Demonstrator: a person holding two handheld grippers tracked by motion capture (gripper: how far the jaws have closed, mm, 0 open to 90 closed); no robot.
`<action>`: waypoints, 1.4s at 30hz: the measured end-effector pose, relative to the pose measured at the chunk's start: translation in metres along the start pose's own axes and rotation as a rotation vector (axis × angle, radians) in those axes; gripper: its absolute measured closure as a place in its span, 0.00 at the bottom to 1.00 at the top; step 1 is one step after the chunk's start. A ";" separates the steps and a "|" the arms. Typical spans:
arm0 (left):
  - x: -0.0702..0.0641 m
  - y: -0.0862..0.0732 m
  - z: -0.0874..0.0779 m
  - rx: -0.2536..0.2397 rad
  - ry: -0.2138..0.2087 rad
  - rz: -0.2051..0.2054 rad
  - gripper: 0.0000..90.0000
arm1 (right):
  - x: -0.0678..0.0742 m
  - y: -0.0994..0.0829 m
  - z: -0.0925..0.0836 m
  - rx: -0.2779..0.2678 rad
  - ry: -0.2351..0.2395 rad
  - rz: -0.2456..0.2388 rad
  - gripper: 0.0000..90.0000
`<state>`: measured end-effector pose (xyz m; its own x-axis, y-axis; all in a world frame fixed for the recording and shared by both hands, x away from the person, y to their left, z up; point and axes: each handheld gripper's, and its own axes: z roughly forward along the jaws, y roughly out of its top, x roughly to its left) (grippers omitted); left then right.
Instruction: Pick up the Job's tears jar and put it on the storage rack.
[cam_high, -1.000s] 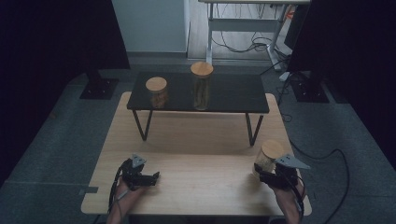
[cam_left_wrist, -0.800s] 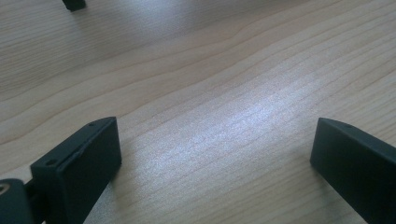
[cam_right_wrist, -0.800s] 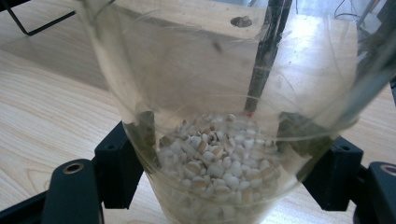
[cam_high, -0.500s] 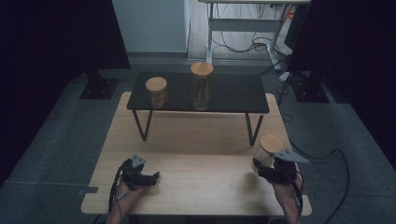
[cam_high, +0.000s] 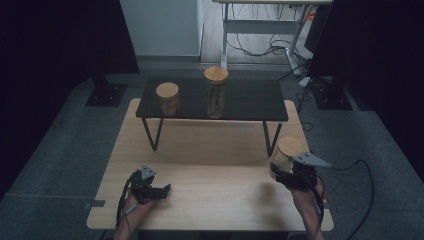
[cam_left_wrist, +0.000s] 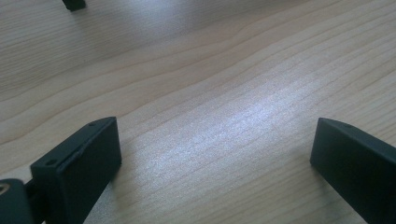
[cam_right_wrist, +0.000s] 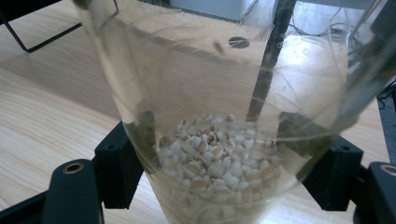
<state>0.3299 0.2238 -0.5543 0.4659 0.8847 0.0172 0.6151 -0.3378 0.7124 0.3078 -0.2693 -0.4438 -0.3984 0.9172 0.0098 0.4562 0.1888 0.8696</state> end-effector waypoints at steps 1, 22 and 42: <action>0.000 0.000 0.000 0.000 0.000 0.000 0.02 | 0.000 0.002 0.000 -0.002 0.001 0.001 0.28; 0.000 0.000 0.000 -0.001 0.001 0.001 0.02 | -0.003 0.037 0.000 -0.008 0.031 0.003 0.28; 0.000 0.000 0.000 0.002 0.000 0.001 0.02 | 0.000 0.065 0.004 -0.010 0.041 -0.013 0.28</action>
<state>0.3299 0.2239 -0.5540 0.4665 0.8843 0.0175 0.6159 -0.3390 0.7112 0.3409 -0.2559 -0.3889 -0.4364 0.8996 0.0186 0.4426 0.1966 0.8749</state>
